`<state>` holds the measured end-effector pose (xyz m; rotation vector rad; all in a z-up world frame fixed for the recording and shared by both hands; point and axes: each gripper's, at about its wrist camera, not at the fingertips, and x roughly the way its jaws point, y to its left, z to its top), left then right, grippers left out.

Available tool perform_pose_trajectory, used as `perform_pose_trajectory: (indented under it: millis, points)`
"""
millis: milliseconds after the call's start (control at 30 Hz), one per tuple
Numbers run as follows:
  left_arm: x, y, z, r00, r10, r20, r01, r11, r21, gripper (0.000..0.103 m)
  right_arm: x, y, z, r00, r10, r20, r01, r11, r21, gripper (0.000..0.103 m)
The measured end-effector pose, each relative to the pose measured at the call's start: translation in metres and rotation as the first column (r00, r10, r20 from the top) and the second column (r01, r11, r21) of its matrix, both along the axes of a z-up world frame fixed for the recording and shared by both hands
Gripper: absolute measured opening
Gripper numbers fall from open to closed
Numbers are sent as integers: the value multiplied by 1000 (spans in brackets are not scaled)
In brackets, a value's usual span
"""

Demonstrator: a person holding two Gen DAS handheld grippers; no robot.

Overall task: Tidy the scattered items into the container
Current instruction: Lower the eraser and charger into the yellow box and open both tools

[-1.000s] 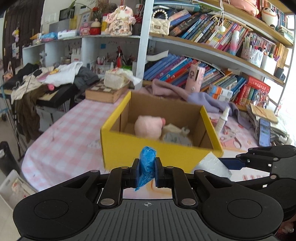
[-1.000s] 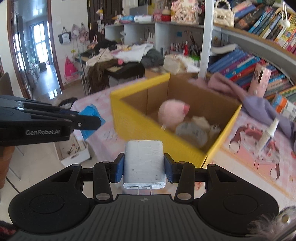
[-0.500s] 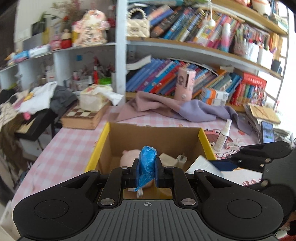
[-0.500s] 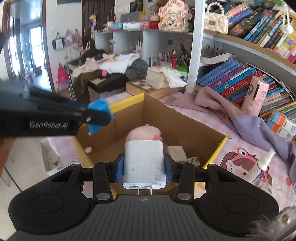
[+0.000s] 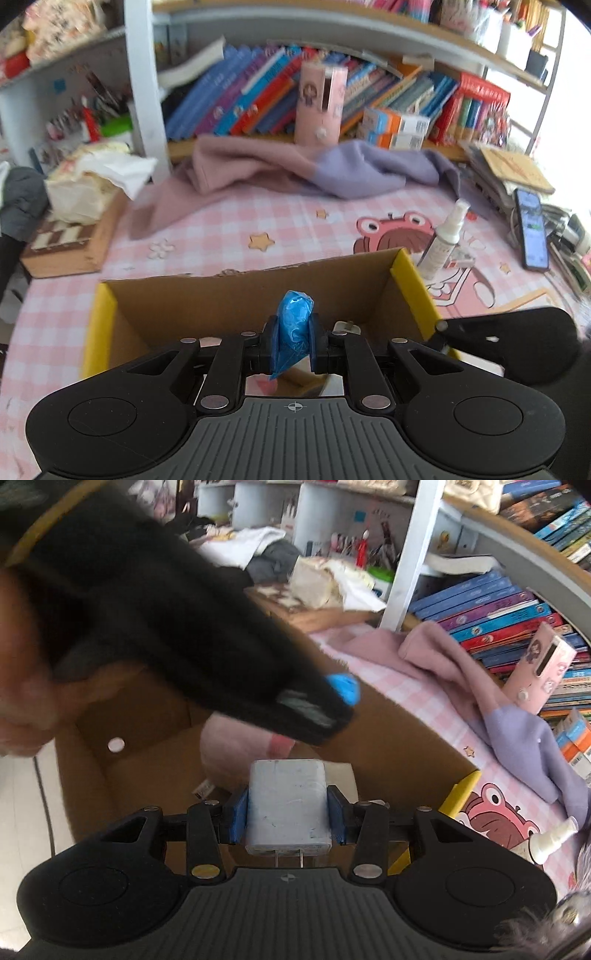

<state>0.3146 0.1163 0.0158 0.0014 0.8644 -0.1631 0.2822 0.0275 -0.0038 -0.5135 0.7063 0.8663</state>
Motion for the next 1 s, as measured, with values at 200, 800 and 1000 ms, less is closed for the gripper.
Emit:
perform_pose_trajectory:
  millis: [200, 800, 1000]
  points:
    - [32, 3, -24, 996, 6, -86, -6, 1000, 7, 14, 10, 6, -10, 1000, 19, -23, -20, 999, -38, 42]
    - [5, 10, -6, 999, 50, -6, -50, 997, 57, 78, 9, -1, 4, 1000, -1, -15, 1, 999, 33, 59]
    - [-39, 18, 27, 990, 103, 99, -105, 994, 23, 81, -3, -16, 23, 999, -33, 5, 32, 995, 98, 59]
